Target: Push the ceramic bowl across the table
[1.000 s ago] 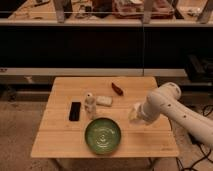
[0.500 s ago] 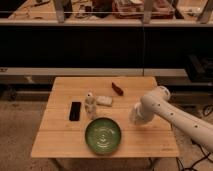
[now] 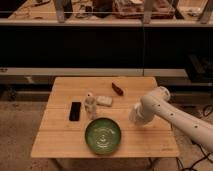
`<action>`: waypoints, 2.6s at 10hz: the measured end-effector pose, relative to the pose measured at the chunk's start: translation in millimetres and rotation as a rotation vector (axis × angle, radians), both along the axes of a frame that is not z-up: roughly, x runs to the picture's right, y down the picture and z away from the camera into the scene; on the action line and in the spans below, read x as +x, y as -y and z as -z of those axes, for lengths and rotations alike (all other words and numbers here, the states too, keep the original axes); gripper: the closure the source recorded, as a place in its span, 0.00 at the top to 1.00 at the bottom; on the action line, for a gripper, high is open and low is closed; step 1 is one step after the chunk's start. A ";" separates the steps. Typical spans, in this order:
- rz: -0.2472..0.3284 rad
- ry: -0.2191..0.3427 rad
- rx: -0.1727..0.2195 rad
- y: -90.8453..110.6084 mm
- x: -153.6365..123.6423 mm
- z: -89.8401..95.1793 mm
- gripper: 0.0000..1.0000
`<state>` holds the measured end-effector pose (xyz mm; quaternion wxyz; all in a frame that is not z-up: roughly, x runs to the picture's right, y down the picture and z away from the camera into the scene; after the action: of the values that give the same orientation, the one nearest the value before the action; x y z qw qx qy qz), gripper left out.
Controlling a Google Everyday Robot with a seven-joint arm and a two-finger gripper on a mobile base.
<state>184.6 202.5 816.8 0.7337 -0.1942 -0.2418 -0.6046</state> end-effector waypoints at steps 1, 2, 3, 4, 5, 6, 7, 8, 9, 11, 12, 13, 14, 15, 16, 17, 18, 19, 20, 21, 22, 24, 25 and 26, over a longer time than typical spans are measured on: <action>0.028 0.026 -0.011 -18.2 -13.9 -6.6 0.00; 0.053 0.044 -0.017 -30.7 -25.7 -11.7 0.00; 0.065 0.057 -0.016 -38.4 -36.0 -15.5 0.00; 0.083 0.070 -0.014 -45.8 -48.3 -17.2 0.00; 0.096 0.082 -0.008 -49.7 -59.3 -17.0 0.00; 0.120 0.088 0.010 -54.0 -71.9 -14.4 0.00; 0.143 0.091 0.024 -57.9 -84.3 -10.5 0.00; 0.153 0.094 0.029 -61.6 -93.1 -8.4 0.00; 0.160 0.091 0.032 -64.2 -100.8 -5.3 0.00; 0.158 0.079 0.032 -66.2 -113.7 2.5 0.00; 0.143 0.067 0.028 -63.7 -117.2 7.3 0.00; 0.125 0.059 0.012 -61.1 -122.1 14.8 0.00; 0.110 0.054 0.024 -49.7 -124.6 17.2 0.00; 0.091 0.052 0.024 -42.0 -126.0 20.2 0.00; 0.069 0.054 0.019 -37.0 -127.9 21.7 0.00; 0.060 0.061 0.018 -34.6 -130.4 22.1 0.00; 0.056 0.074 0.015 -33.7 -134.9 21.7 0.00; 0.055 0.087 0.013 -33.5 -139.7 21.4 0.00; 0.059 0.107 0.005 -36.6 -148.1 20.1 0.00; 0.064 0.120 -0.001 -39.5 -154.2 18.8 0.00; 0.072 0.132 -0.008 -43.1 -160.7 16.7 0.00; 0.092 0.156 -0.021 -49.8 -176.4 10.1 0.00; 0.101 0.165 -0.024 -51.4 -183.2 8.2 0.00; 0.119 0.179 -0.026 -53.8 -193.2 6.7 0.00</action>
<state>-8.5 256.3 810.1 0.6694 -0.1630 -0.3022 -0.6588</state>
